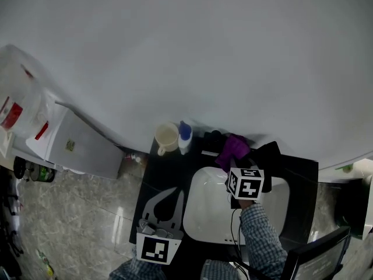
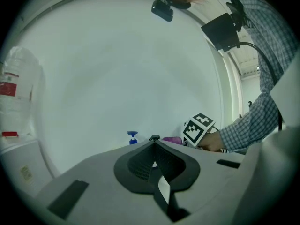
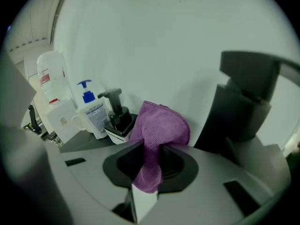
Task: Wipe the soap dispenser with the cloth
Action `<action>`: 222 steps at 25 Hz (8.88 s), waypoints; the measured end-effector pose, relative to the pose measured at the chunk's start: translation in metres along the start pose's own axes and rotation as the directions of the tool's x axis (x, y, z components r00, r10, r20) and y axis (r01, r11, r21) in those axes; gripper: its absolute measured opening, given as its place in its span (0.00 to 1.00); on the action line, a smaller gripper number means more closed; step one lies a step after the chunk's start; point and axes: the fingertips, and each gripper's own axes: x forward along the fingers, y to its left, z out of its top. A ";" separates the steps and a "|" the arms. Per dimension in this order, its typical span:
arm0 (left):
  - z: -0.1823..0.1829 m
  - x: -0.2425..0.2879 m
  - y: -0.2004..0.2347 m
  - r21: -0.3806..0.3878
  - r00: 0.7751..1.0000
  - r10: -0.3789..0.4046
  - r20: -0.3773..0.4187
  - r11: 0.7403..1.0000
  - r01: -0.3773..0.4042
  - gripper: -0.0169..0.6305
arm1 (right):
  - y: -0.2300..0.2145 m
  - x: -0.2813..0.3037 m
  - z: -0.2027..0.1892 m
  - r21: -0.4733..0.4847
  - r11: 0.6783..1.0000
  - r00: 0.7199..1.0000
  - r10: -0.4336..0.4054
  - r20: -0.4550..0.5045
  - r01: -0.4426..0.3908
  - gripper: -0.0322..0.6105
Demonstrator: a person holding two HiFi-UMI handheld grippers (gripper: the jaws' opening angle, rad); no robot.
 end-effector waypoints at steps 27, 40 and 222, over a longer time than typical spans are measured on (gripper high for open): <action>-0.014 -0.012 0.015 -0.017 0.999 0.030 -0.025 0.999 -0.030 0.03 | 0.093 -0.009 0.019 -0.181 0.976 0.986 0.139 0.093 -0.120 0.17; -0.014 -0.015 0.011 -0.019 1.000 0.019 -0.022 1.000 -0.019 0.03 | 0.095 -0.022 -0.007 -0.152 0.977 0.988 0.153 0.027 -0.147 0.17; 0.017 -0.288 -0.174 -0.006 0.982 -0.147 0.118 0.989 0.149 0.03 | 0.150 -0.442 -0.161 -0.029 0.997 0.870 -0.053 0.491 0.077 0.17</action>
